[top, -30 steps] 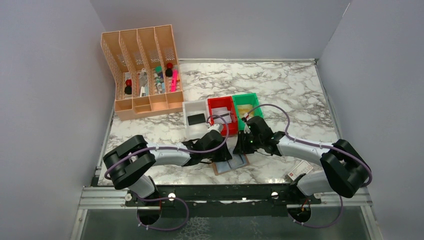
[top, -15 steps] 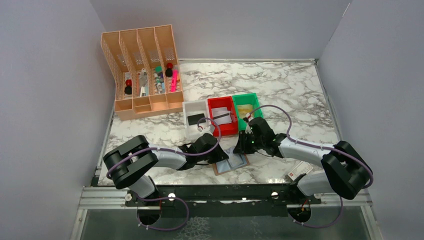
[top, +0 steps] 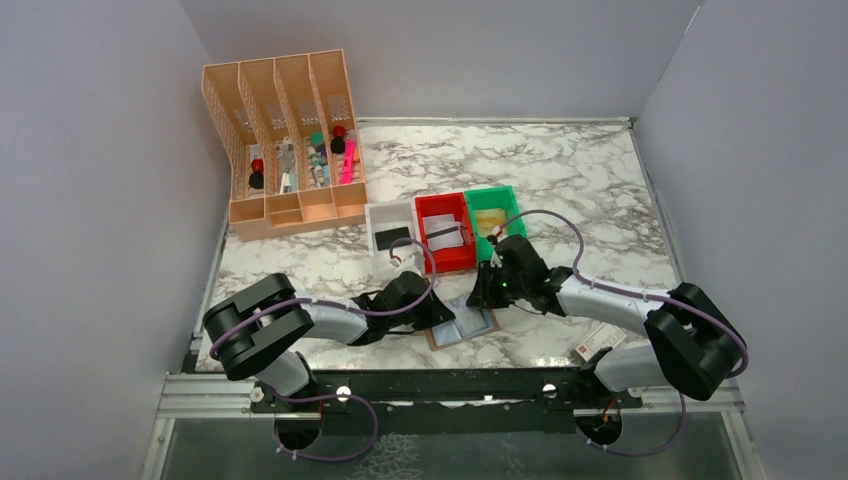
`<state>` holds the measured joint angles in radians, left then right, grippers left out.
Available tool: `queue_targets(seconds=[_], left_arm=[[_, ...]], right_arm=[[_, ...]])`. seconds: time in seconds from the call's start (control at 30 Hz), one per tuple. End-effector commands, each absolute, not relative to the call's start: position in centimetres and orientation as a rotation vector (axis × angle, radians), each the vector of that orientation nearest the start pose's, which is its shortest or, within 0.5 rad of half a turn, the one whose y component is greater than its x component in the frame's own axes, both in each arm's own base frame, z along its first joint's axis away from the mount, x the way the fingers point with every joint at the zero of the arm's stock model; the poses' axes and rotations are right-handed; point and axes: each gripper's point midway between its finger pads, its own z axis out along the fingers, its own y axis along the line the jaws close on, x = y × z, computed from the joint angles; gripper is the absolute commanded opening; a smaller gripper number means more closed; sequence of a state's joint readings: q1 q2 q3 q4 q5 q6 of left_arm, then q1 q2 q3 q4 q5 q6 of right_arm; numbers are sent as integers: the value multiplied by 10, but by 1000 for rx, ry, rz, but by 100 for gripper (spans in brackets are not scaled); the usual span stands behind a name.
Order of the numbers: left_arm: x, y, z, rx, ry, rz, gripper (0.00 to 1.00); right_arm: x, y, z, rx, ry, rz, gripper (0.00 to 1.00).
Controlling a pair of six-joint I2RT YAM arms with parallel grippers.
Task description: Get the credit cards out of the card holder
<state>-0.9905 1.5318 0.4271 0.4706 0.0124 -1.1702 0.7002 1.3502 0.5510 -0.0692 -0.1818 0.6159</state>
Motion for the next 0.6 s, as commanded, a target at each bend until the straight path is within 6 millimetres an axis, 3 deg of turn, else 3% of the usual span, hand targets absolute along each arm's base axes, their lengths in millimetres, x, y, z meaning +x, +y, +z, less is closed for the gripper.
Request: queue_targets(seconds=[0.0,0.3,0.43,0.57], left_arm=[[153,-305,9,-179,2528,-1013,0],[156,-283,14,-106,2551,-829,0],[152,-277,14,-66,2572,-798,0],[151,-286,18,-32,2558,-855,0]], right_arm=[[180,206,-1,-168,2733,536,30],[181,210,3,-173,2728,559,30],[184,216,17,-194,2697,599,30],[187,229,43,-255,2609,717,31]])
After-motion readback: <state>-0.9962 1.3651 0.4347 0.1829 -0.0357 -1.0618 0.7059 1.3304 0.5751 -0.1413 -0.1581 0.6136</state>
